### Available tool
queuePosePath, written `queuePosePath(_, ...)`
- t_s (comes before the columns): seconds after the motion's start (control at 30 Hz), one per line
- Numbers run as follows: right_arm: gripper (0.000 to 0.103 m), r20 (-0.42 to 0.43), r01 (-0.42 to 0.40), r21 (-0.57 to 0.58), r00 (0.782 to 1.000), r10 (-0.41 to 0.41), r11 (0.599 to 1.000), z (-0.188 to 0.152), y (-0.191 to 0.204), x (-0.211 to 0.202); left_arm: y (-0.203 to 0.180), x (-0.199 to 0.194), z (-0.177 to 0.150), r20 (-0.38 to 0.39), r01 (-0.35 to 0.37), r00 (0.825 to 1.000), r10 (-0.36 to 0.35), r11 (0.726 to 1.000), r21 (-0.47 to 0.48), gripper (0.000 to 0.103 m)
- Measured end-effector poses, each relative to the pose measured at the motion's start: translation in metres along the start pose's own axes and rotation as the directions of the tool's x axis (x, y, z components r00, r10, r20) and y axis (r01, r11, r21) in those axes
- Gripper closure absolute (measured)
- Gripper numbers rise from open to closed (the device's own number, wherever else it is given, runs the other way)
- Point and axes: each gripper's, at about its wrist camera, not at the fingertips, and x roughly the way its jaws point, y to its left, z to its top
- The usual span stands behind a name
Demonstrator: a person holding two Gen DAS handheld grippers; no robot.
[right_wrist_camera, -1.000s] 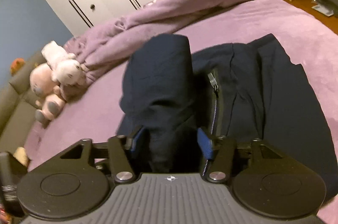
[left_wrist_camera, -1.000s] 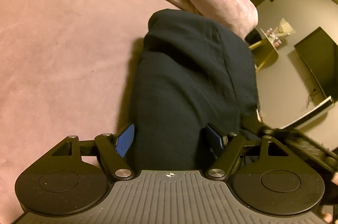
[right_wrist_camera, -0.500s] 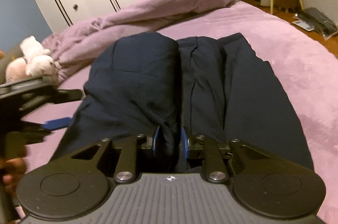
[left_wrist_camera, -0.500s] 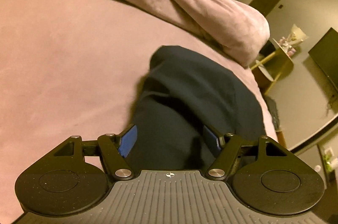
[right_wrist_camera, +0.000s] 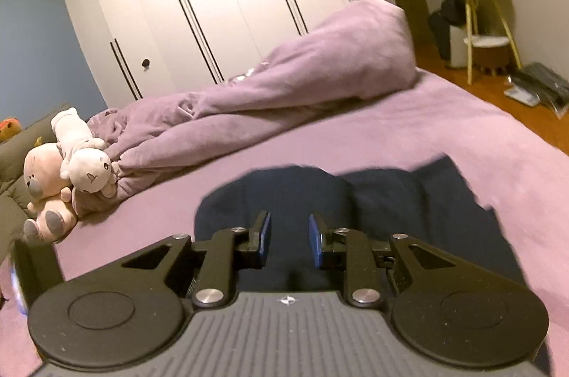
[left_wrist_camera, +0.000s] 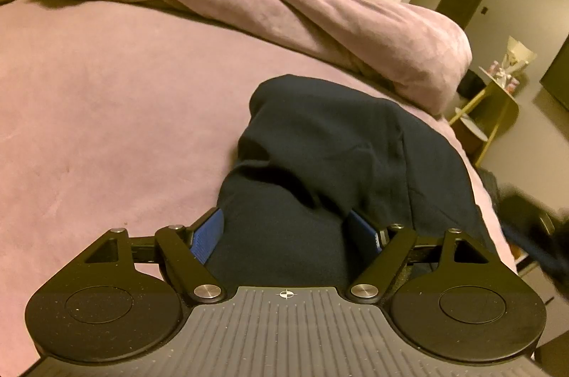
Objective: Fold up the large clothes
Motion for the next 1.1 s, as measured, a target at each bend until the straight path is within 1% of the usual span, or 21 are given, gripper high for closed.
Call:
queuePosePath(0.03, 0.079, 0.004, 0.005, -0.015, 1.0, -0.005, 1.0, 0.001, 0.004, 0.009, 0.0, 0.001, 0.0, -0.005, 0.001, 1.0, -0.001, 1.0, 0.0, 0.021)
queuePosePath(0.07, 0.079, 0.009, 0.034, -0.035, 0.999, -0.034, 0.999, 0.0, 0.007, 0.02, 0.002, 0.003, 0.001, -0.011, 0.006, 1.0, -0.006, 1.0, -0.005, 0.02)
queuePosePath(0.13, 0.079, 0.016, 0.117, -0.074, 0.993, -0.117, 0.99, -0.006, 0.002, 0.042, 0.009, 0.008, 0.0, -0.02, 0.011, 1.0, -0.012, 0.999, -0.042, 0.018)
queuePosePath(0.17, 0.079, 0.001, 0.158, -0.066, 0.987, -0.158, 0.985, -0.011, -0.007, 0.052, 0.011, 0.011, -0.001, -0.021, 0.012, 1.0, -0.014, 0.998, -0.06, 0.016)
queuePosePath(0.23, 0.078, -0.033, 0.198, -0.023, 0.979, -0.199, 0.98, -0.027, -0.027, 0.066, 0.012, 0.019, -0.008, -0.009, 0.013, 1.0, -0.014, 0.998, -0.063, 0.012)
queuePosePath(0.27, 0.078, -0.027, 0.205, -0.032, 0.978, -0.206, 0.978, -0.036, -0.031, 0.069, 0.01, 0.021, -0.014, 0.011, 0.011, 1.0, -0.01, 0.998, -0.054, 0.01)
queuePosePath(0.33, 0.078, 0.012, 0.226, -0.088, 0.974, -0.226, 0.97, -0.053, -0.029, 0.072, 0.005, 0.023, -0.026, 0.063, -0.012, 0.998, 0.013, 1.0, -0.018, 0.009)
queuePosePath(0.4, 0.078, 0.023, 0.23, -0.109, 0.973, -0.229, 0.967, -0.059, -0.03, 0.078, 0.006, 0.026, -0.032, 0.098, -0.008, 0.995, 0.01, 1.0, -0.024, 0.008)
queuePosePath(0.5, 0.077, 0.011, 0.208, -0.093, 0.978, -0.208, 0.974, -0.062, -0.038, 0.087, 0.015, 0.03, -0.035, 0.102, 0.011, 0.995, -0.005, 0.998, -0.057, 0.008)
queuePosePath(0.6, 0.073, -0.003, 0.199, -0.097, 0.98, -0.2, 0.975, -0.056, -0.034, 0.082, 0.018, 0.026, -0.029, 0.082, 0.022, 0.996, -0.017, 0.997, -0.068, 0.008)
queuePosePath(0.63, 0.07, -0.02, 0.185, -0.076, 0.982, -0.187, 0.98, -0.052, -0.037, 0.076, 0.02, 0.022, -0.025, 0.065, 0.034, 0.997, -0.029, 0.997, -0.075, 0.008)
queuePosePath(0.7, 0.057, -0.071, 0.129, -0.024, 0.989, -0.131, 0.991, -0.039, -0.043, 0.062, 0.026, 0.013, -0.014, 0.009, 0.058, 0.998, -0.058, 0.994, -0.088, 0.008)
queuePosePath(0.77, 0.029, -0.092, 0.055, 0.046, 0.994, -0.05, 0.997, -0.027, -0.053, 0.035, 0.035, -0.002, -0.004, -0.044, 0.101, 0.993, -0.106, 0.99, -0.096, 0.01)
queuePosePath(0.8, 0.024, -0.079, 0.035, 0.076, 0.996, -0.029, 0.996, -0.022, -0.059, 0.019, 0.042, -0.013, -0.001, -0.055, 0.117, 0.991, -0.122, 0.989, -0.091, 0.01)
queuePosePath(0.83, 0.021, -0.068, 0.027, 0.09, 0.997, -0.021, 0.996, -0.019, -0.065, 0.006, 0.047, -0.023, 0.001, -0.049, 0.124, 0.991, -0.128, 0.989, -0.076, 0.01)
queuePosePath(0.87, 0.021, -0.071, 0.022, 0.098, 0.997, -0.015, 0.995, -0.017, -0.071, -0.004, 0.053, -0.033, 0.002, -0.042, 0.118, 0.992, -0.12, 0.991, -0.059, 0.01)
queuePosePath(0.93, 0.021, -0.127, 0.015, 0.141, 0.992, 0.003, 0.99, -0.013, -0.088, -0.011, 0.064, -0.049, 0.0, -0.025, 0.096, 0.995, -0.097, 0.995, -0.038, 0.01)
queuePosePath(0.97, 0.021, -0.169, 0.003, 0.185, 0.985, 0.029, 0.983, -0.013, -0.097, -0.009, 0.069, -0.053, -0.001, -0.033, 0.087, 0.996, -0.088, 0.995, -0.045, 0.011)
queuePosePath(1.0, 0.021, -0.212, -0.028, 0.255, 0.974, 0.084, 0.967, -0.015, -0.107, -0.003, 0.075, -0.055, -0.003, -0.057, 0.076, 0.995, -0.08, 0.995, -0.067, 0.011)
queuePosePath(1.03, 0.02, -0.242, -0.056, 0.34, 0.959, 0.146, 0.939, -0.017, -0.116, 0.003, 0.078, -0.054, -0.006, -0.082, 0.083, 0.992, -0.091, 0.992, -0.096, 0.011)
queuePosePath(1.1, 0.019, -0.235, -0.12, 0.45, 0.94, 0.247, 0.885, -0.019, -0.122, 0.01, 0.081, -0.049, -0.013, -0.138, 0.106, 0.982, -0.126, 0.984, -0.14, 0.013)
